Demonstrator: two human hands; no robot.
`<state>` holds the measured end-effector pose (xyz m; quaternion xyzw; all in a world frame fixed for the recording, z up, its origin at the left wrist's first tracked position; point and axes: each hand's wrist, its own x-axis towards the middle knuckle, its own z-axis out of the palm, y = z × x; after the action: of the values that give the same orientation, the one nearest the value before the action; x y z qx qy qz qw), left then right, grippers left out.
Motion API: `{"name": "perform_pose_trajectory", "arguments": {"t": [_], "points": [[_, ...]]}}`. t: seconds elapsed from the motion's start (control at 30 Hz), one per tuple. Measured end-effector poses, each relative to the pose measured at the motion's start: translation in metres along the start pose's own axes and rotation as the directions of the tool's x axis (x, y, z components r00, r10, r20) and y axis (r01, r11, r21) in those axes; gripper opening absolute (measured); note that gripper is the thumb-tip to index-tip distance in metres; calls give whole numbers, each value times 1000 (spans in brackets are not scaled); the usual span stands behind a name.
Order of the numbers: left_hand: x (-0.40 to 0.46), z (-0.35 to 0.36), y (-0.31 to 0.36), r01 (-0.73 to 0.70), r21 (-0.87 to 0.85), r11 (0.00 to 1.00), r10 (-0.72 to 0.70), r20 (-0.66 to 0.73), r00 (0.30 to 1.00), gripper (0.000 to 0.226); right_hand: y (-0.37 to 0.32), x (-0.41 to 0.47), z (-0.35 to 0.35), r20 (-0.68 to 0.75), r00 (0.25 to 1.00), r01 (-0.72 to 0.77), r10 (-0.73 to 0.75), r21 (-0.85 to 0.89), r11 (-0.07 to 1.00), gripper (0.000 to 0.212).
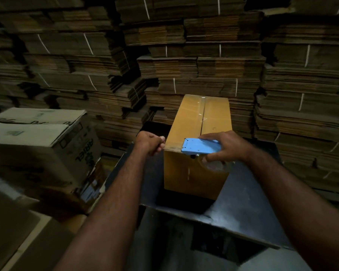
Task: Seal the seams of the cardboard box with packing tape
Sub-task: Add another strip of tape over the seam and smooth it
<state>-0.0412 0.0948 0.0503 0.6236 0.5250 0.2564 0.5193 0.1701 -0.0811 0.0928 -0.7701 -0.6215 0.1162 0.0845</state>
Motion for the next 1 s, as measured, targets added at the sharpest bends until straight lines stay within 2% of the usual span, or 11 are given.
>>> {"name": "perform_pose_trajectory", "arguments": {"t": [0.2,0.33,0.7,0.9,1.0], "points": [[19,8,-7,5,110,994,3,-73,997,17,-16,39,-16,43,999,35,-28,-182,983,83],[27,14,-20,48,161,986,-36,-79,996,16,-28,51,-15,114,994,23,3,-230,973,89],[45,14,-49,69,81,994,-70,7,998,18,-48,64,-16,184,980,-9,71,-316,949,82],[41,20,-67,97,-91,991,-94,43,995,18,-63,74,-14,230,963,-41,138,-381,924,81],[41,17,-65,92,-51,994,-89,51,995,16,-66,74,-15,234,958,-58,162,-397,916,80]]}}
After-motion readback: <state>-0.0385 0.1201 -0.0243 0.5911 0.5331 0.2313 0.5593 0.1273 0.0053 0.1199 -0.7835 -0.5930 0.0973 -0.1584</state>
